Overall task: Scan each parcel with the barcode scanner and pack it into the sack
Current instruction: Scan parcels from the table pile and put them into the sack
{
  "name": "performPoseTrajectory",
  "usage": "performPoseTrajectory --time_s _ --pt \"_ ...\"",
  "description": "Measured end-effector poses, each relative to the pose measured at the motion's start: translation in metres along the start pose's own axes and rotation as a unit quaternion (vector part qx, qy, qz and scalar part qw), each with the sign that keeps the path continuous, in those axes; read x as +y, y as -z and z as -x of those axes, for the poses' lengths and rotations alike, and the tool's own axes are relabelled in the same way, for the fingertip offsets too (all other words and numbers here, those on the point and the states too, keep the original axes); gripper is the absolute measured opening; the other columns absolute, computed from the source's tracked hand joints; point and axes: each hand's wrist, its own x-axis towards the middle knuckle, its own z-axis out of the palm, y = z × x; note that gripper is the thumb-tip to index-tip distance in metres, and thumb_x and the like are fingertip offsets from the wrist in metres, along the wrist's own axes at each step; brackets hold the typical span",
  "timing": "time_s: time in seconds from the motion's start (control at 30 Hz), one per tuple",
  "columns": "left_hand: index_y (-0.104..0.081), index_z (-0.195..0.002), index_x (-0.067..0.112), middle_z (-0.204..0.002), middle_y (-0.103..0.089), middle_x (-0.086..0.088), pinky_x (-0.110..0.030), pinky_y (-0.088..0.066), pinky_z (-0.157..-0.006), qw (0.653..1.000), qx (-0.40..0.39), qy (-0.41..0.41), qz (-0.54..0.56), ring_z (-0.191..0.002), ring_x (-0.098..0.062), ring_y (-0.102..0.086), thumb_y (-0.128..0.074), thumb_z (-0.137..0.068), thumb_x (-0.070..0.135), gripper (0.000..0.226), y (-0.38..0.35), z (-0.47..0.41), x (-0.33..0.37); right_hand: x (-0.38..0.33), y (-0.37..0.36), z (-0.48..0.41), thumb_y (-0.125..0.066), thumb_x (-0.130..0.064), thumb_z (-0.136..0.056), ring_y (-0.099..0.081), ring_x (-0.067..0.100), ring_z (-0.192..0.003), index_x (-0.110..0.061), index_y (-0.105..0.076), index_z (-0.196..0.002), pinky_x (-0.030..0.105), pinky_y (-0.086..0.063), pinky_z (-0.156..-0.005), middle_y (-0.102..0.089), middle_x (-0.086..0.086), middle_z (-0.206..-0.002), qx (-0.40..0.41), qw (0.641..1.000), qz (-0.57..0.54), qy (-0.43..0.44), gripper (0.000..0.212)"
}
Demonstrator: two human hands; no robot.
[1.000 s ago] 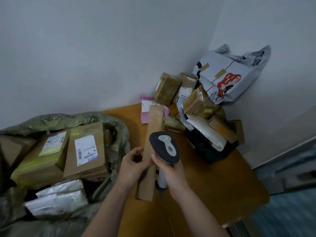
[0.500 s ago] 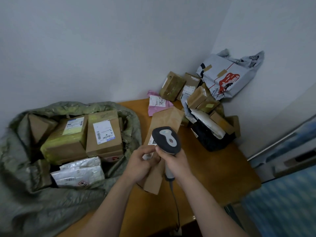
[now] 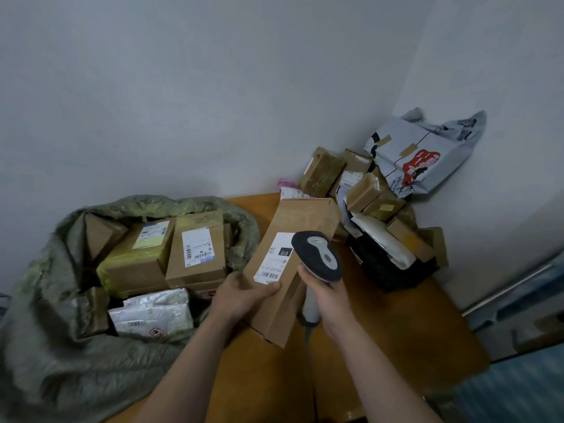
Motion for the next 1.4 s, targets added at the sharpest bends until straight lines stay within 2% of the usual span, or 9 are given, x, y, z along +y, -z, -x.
performPoseTrajectory --time_s 0.13,0.37,0.57,0.83,0.93,1.03,1.17,1.3,1.4 --pt "-0.039 -0.156 0.012 -0.154 -0.047 -0.012 -0.038 -0.048 -0.097 0.999 -0.017 0.018 0.042 -0.127 -0.028 -0.053 -0.093 -0.056 0.052 0.121 0.003 -0.004 -0.005 -0.007 0.013 -0.006 -0.083 -0.043 -0.069 -0.056 0.015 -0.126 -0.032 -0.058 -0.135 0.042 -0.045 -0.111 -0.064 -0.008 -0.132 0.007 0.999 -0.032 -0.001 0.072" --pt "-0.051 -0.148 0.026 -0.136 -0.057 -0.01 -0.043 -0.054 -0.078 0.977 -0.019 0.098 0.186 -0.11 -0.029 -0.059 -0.094 -0.067 0.031 0.091 0.0 0.003 -0.006 0.005 0.026 -0.019 -0.075 -0.022 -0.092 -0.058 0.001 -0.104 -0.035 -0.056 -0.121 0.021 -0.046 -0.079 -0.064 -0.016 -0.112 0.045 0.995 -0.086 -0.033 0.037" --pt "-0.05 -0.138 0.018 -0.119 -0.073 -0.016 -0.058 -0.061 -0.087 0.911 0.057 0.14 0.385 -0.102 -0.038 -0.074 -0.108 -0.022 0.028 0.13 -0.008 0.007 -0.007 0.007 0.027 -0.029 -0.076 -0.027 -0.091 -0.052 0.011 -0.113 -0.03 -0.051 -0.132 0.033 -0.042 -0.104 -0.058 -0.017 -0.111 0.07 0.99 -0.123 -0.026 0.048" --pt "-0.03 -0.145 0.031 -0.119 -0.07 -0.013 -0.04 -0.062 -0.065 0.936 0.028 0.118 0.331 -0.1 -0.032 -0.073 -0.099 -0.057 0.028 0.112 -0.035 0.031 0.028 0.001 0.031 -0.037 -0.079 -0.033 -0.088 -0.056 0.02 -0.123 -0.034 -0.055 -0.119 0.047 -0.044 -0.113 -0.063 -0.01 -0.119 0.107 0.985 -0.129 -0.026 0.039" --pt "-0.019 -0.153 0.041 -0.129 -0.064 -0.009 -0.05 -0.064 -0.078 0.937 0.046 0.08 0.337 -0.107 -0.033 -0.07 -0.101 -0.049 0.028 0.133 -0.036 0.034 0.043 -0.003 0.033 -0.037 -0.08 -0.036 -0.087 -0.059 0.018 -0.119 -0.029 -0.056 -0.128 0.045 -0.047 -0.108 -0.064 -0.008 -0.122 0.113 0.984 -0.138 -0.03 0.048" --pt "-0.005 -0.157 0.051 -0.131 -0.058 -0.004 -0.056 -0.057 -0.096 0.93 0.107 0.032 0.351 -0.112 -0.033 -0.066 -0.1 -0.06 0.017 0.14 -0.032 0.031 0.062 -0.006 0.031 -0.033 -0.079 -0.032 -0.089 -0.063 0.008 -0.102 -0.024 -0.055 -0.131 0.027 -0.052 -0.085 -0.066 -0.009 -0.114 0.096 0.983 -0.151 -0.038 0.049" --pt "-0.03 -0.146 0.038 -0.116 -0.063 0.0 -0.055 -0.061 -0.084 0.953 0.183 -0.107 0.215 -0.1 -0.02 -0.066 -0.087 -0.082 0.017 0.088 -0.014 0.024 0.093 -0.004 0.031 -0.032 -0.08 -0.032 -0.087 -0.072 0.015 -0.099 -0.025 -0.061 -0.122 0.026 -0.059 -0.077 -0.073 -0.004 -0.111 0.063 0.994 -0.079 -0.042 0.04" --pt "-0.051 -0.14 0.039 -0.125 -0.063 0.007 -0.04 -0.059 -0.077 0.954 0.182 -0.239 -0.005 -0.102 -0.015 -0.063 -0.078 -0.091 0.033 0.056 0.005 0.014 0.12 -0.001 0.034 -0.029 -0.077 -0.028 -0.091 -0.065 0.018 -0.071 -0.012 -0.069 -0.084 0.029 -0.053 -0.064 -0.068 0.001 -0.07 0.015 0.999 0.033 -0.011 0.02" --pt "-0.059 -0.137 0.045 -0.129 -0.065 0.01 -0.036 -0.056 -0.084 0.922 0.167 -0.276 -0.212 -0.106 -0.015 -0.061 -0.072 -0.093 0.048 0.046 0.015 0.0 0.138 0.003 0.033 -0.024 -0.081 -0.028 -0.087 -0.056 0.01 -0.067 -0.019 -0.069 -0.093 0.023 -0.046 -0.061 -0.06 -0.012 -0.065 -0.027 0.997 0.072 0.004 0.016"
